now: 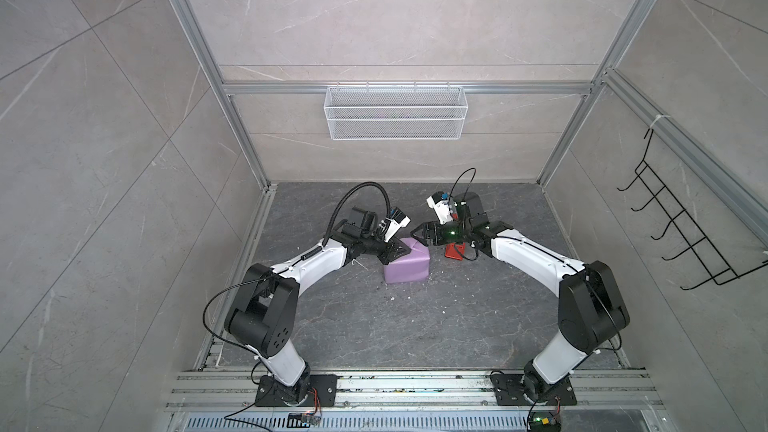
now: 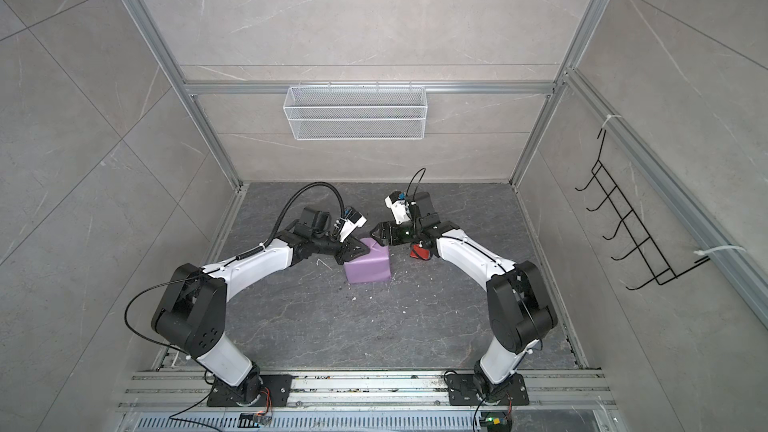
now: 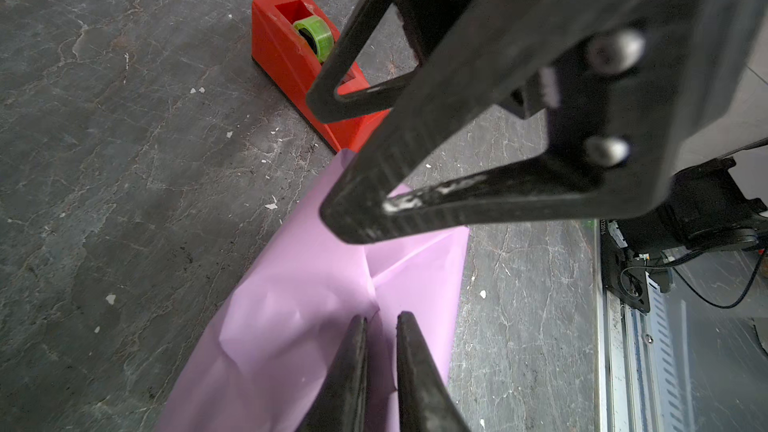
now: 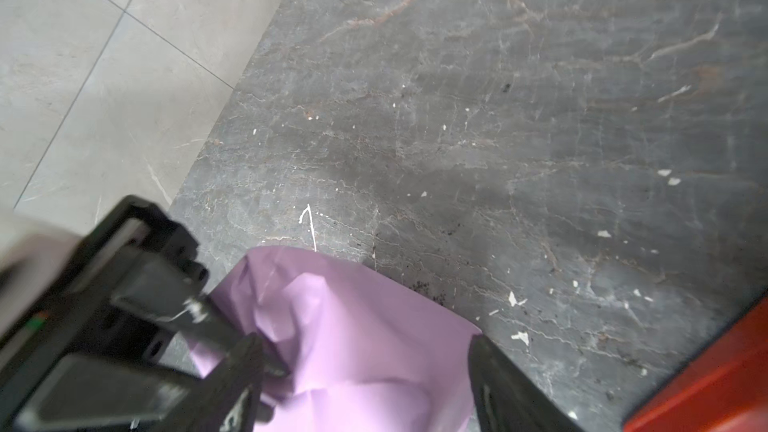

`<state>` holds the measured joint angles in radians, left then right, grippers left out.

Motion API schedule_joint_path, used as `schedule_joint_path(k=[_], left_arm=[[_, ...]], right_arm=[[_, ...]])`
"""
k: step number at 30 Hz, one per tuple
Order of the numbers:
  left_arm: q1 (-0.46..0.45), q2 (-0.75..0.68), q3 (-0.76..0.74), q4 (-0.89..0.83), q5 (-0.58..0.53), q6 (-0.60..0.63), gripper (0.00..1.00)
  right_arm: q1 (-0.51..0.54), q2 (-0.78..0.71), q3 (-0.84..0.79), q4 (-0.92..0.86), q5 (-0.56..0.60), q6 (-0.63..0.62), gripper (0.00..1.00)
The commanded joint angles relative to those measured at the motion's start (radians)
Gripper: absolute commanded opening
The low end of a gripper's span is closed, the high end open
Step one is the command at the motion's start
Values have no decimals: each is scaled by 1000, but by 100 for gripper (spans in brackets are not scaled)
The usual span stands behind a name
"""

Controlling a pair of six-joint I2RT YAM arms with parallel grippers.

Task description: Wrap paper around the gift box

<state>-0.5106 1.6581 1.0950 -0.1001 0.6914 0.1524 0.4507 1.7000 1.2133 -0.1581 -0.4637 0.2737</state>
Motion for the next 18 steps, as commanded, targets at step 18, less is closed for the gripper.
schedule_joint_path(k=[18], left_arm=[[-18,-190,-76,128,-24,-162,48]], right_arm=[[29,-4,-183,61,73,7,75]])
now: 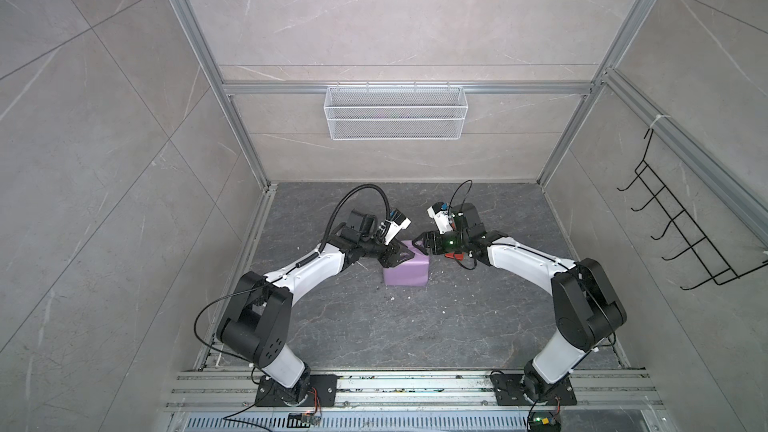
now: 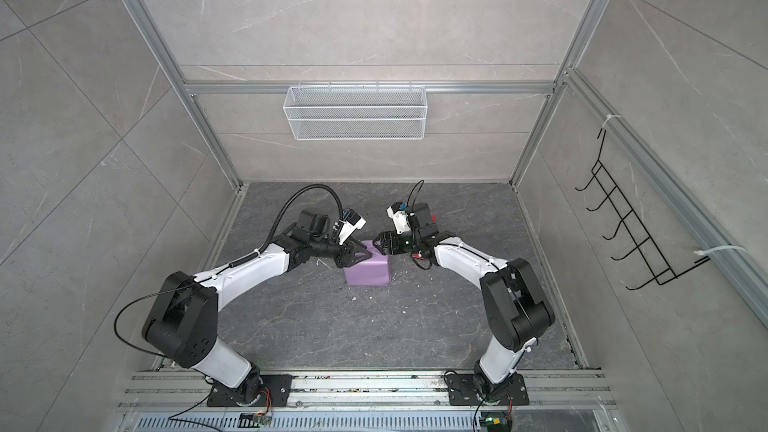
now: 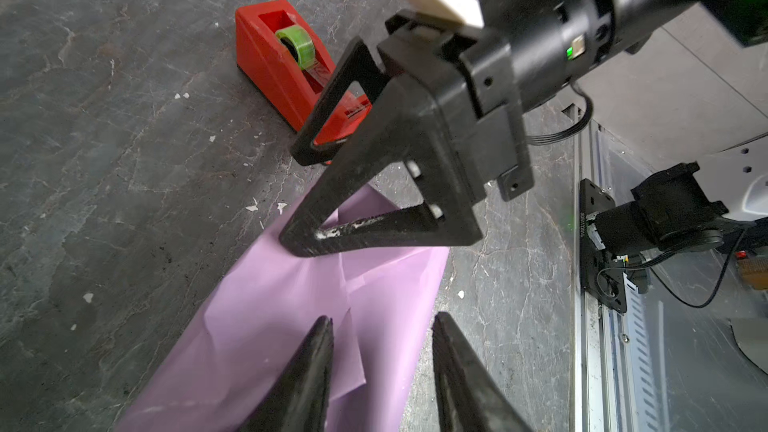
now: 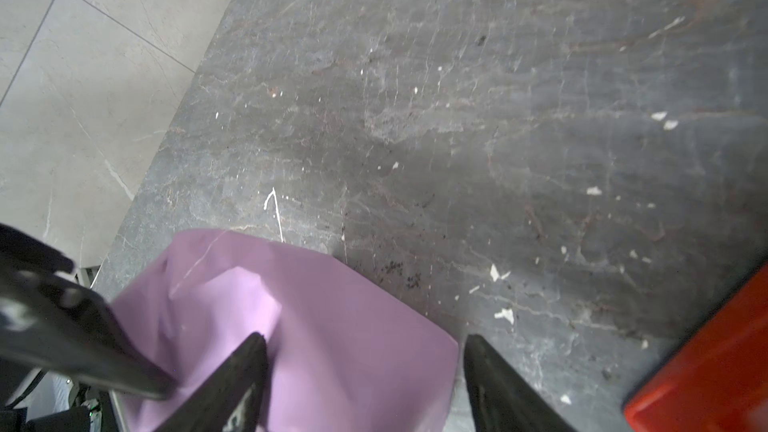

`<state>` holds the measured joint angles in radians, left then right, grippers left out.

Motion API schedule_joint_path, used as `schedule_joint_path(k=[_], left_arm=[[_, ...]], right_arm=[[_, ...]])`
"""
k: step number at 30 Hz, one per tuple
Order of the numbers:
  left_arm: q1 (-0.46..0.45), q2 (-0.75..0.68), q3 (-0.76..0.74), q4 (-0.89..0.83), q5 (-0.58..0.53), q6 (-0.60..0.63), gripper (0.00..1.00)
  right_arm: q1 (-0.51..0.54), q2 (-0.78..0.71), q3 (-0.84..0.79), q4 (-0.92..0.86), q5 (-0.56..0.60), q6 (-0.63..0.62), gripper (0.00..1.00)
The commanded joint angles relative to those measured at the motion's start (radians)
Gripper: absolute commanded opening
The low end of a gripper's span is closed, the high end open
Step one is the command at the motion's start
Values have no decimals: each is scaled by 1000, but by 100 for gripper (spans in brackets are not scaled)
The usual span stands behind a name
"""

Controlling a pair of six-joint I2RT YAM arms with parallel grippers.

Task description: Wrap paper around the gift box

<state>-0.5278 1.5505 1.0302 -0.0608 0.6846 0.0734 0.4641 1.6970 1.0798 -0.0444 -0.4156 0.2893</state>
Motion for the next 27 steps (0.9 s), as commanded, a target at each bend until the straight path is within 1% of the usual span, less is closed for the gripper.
schedule_joint_path(k=[1,3,6,7,8,11,15,18,23,27], left_arm=[[1,-101,-21,102,-52,-114,51],[6,-146,-45,116,-186,-192,63],[16,-187,-79,109,-387,-323,77],[25,-187,-81,95,-425,-367,80],[38,-176,-80,82,-433,-407,82],[62,-105,-49,61,-392,-478,86],[69,-1,4,72,-303,-535,89],[69,41,13,50,-276,-541,91],[69,36,-68,49,-248,-542,91],[69,4,-149,65,-256,-549,91]], right_arm=[[16,-2,-55,-47,25,-9,75],[19,-9,-66,-37,26,-9,75],[19,-17,-72,-31,29,-11,75],[19,-19,-72,-31,29,-12,75],[19,-21,-73,-29,29,-12,75],[21,-27,-75,-25,29,-12,75],[27,-30,-78,-17,29,-11,75],[27,-27,-77,-14,30,-10,75],[28,-32,-78,-14,28,-12,75],[30,-39,-66,-13,28,-4,75]])
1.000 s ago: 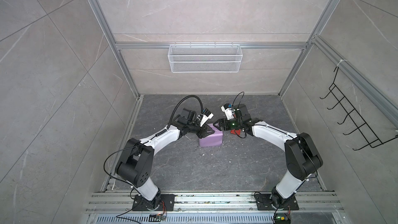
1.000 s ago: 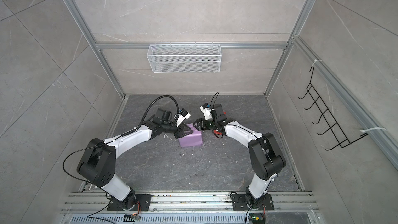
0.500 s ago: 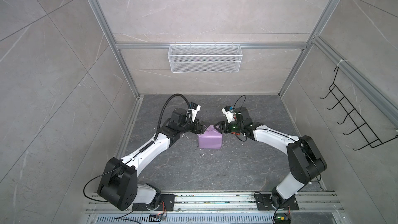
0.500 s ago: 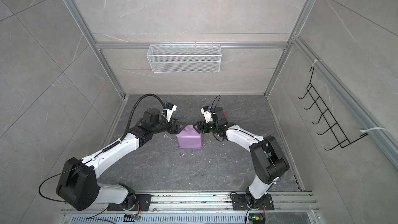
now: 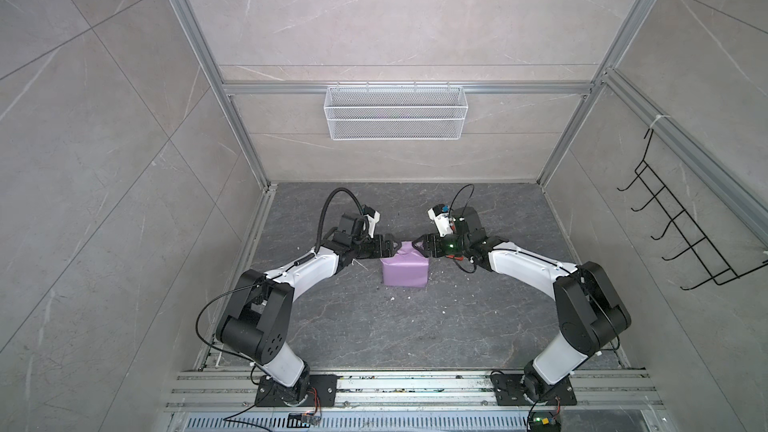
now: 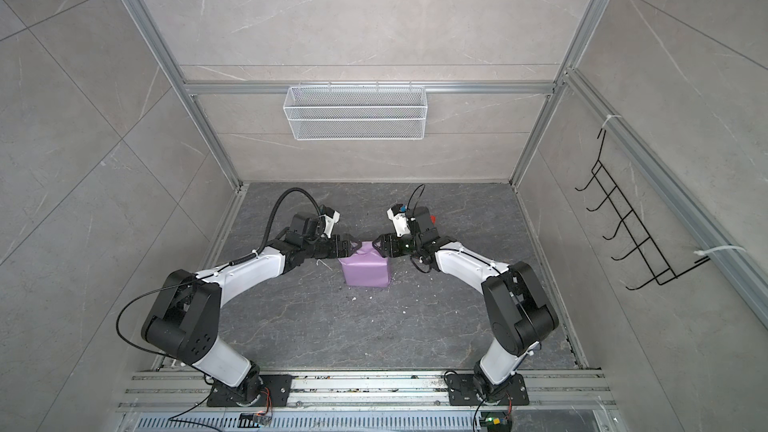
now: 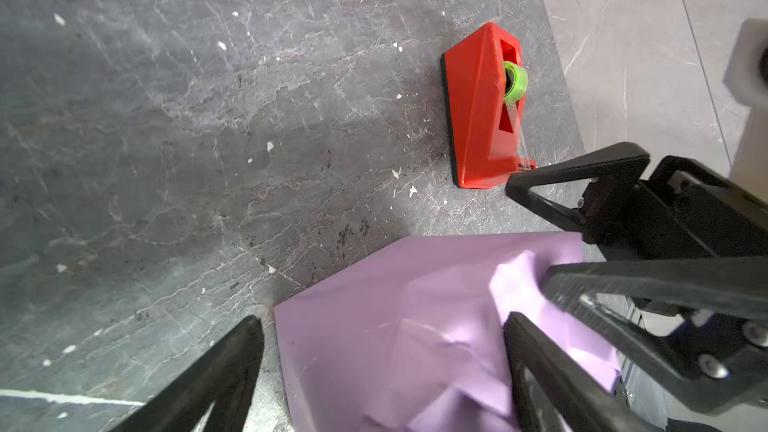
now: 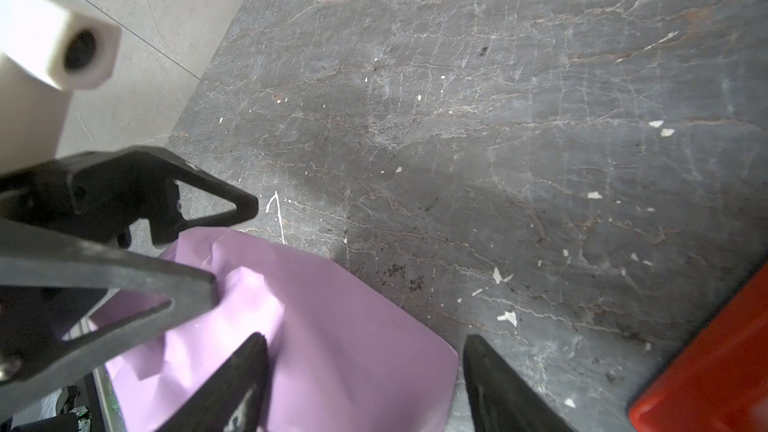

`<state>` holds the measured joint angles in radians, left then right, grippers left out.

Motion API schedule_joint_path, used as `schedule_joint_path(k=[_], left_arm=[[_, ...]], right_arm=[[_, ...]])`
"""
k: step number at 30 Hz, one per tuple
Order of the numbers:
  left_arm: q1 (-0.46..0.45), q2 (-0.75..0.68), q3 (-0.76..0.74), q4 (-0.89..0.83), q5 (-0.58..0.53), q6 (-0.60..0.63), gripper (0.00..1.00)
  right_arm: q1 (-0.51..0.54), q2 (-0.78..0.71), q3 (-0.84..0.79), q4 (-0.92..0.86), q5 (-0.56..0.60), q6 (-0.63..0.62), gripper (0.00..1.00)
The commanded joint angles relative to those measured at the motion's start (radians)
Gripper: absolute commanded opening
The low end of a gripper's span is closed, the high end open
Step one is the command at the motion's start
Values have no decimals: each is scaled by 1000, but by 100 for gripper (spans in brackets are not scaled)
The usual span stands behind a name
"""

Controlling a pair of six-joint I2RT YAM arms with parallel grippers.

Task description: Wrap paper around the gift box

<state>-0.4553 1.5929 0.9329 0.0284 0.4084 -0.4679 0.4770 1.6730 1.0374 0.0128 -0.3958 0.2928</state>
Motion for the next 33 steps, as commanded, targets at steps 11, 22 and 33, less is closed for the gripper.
schedule_joint_path(k=[11,22,33], left_arm=[[-8,-28,-134,31,-2,-30,87],[-40,-57,-169,77,-43,-59,87],[-18,-150,-154,160,-35,-176,92]], right_arm=[[19,-118,-52,-5,-26,68,96],[38,-45,-76,42,-11,158,92],[64,-53,-200,67,34,157,86]])
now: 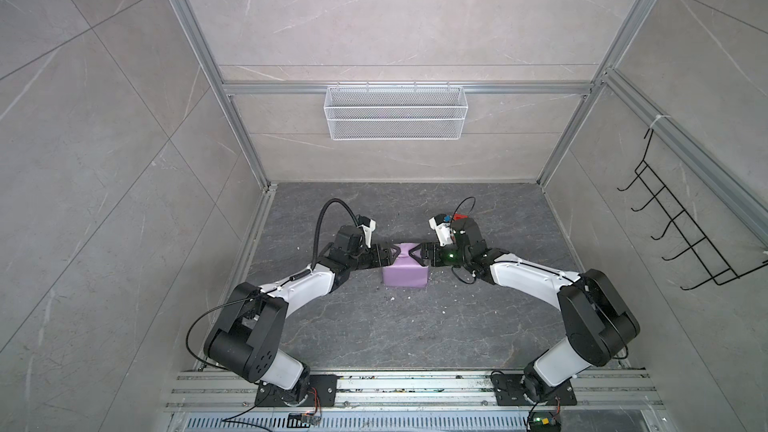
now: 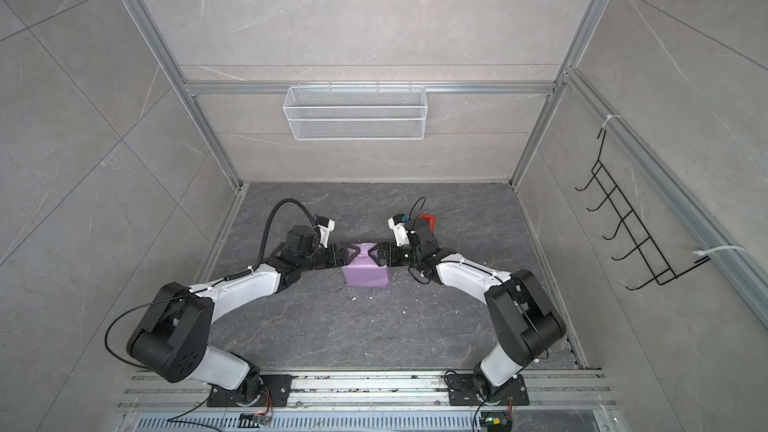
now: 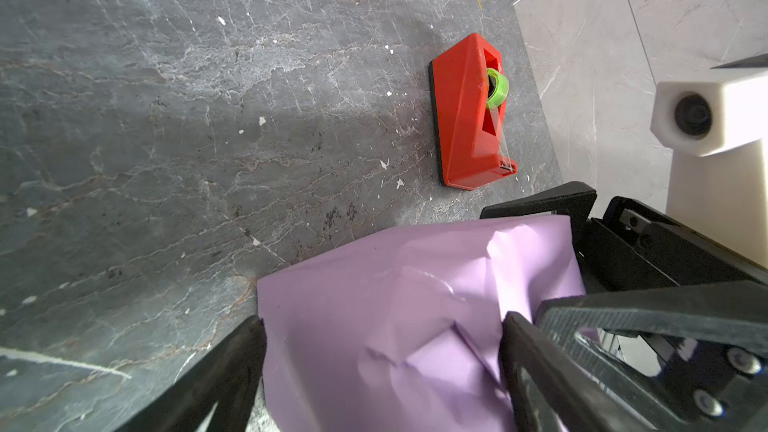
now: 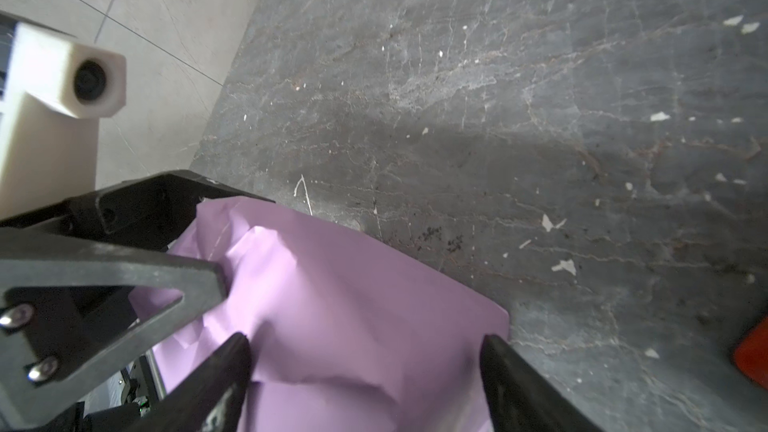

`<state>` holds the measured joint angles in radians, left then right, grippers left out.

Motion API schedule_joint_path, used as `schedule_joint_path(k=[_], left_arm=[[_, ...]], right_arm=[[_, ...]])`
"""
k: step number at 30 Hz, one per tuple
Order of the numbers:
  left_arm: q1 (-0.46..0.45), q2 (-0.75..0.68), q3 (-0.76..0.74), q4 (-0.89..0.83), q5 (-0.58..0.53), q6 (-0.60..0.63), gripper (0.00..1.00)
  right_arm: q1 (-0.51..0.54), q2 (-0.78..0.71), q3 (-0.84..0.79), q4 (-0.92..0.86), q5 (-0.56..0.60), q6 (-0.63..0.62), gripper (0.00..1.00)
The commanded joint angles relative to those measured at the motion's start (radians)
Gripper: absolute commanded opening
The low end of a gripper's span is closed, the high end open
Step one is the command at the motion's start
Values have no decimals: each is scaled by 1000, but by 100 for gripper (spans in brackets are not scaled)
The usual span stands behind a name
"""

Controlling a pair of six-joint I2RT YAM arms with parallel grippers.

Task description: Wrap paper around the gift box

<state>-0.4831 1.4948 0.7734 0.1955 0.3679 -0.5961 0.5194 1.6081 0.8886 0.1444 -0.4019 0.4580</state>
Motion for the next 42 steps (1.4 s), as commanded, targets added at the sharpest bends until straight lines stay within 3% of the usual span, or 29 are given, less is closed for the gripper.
schedule_joint_path(k=[1,10,22,35,42], left_arm=[[19,-56,9,-5,15,-63,92],[93,-20,12,33,116,-160,93],[93,10,17,27,170,-136,93],[106,97,47,73,165,-183,92],[123,90,-48,87,148,-188,89]], right_arm=[[23,12,-54,-63,41,-11,85],[31,13,-66,-49,52,-18,83],[33,13,-62,-51,57,-25,82],[34,6,-65,-51,58,-31,81],[34,6,-69,-52,62,-34,81]])
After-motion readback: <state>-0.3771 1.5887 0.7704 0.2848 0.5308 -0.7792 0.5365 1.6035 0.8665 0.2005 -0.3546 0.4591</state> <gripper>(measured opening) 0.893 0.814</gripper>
